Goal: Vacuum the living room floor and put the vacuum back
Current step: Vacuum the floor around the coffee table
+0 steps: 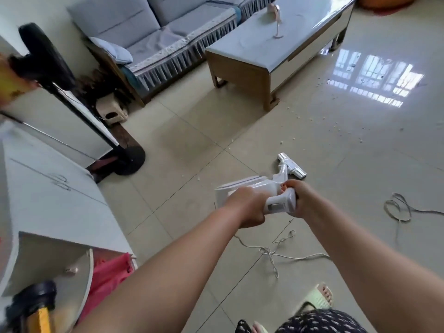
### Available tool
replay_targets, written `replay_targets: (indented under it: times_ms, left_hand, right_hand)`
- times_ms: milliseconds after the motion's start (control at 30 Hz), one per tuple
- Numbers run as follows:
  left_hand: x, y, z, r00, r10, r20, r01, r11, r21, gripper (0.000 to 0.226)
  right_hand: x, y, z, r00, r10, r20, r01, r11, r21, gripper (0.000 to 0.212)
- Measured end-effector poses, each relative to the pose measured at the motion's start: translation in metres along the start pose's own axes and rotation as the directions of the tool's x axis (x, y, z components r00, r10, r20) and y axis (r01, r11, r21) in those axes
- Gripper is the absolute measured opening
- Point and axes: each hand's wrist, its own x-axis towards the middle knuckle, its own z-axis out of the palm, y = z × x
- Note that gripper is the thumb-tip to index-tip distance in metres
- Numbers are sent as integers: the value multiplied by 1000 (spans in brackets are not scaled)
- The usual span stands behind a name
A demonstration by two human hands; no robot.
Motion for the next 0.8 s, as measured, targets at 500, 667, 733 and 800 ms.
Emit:
replay_targets:
  times_ms: [500,667,733,800]
  left_hand:
    - [-124,-55,30,989,-145,-38,146,989,18,16]
    - [-94,-50,29,987,-148,-61,149,989,23,19]
    - [-77,-47,25,988,-144,-59,146,989,33,20]
    - [-63,-46,21,988,-139,-63,141,989,37,20]
  right_hand:
    - [-10,117,70,992,75,99,-63,991,-116,27]
    - [1,90,58,995,65,82,-55,992,-118,27]
    - [8,75,54,995,62,78,-53,993,-108,26]
    - [15,62,52,995,62,84,-52,992,-111,24]
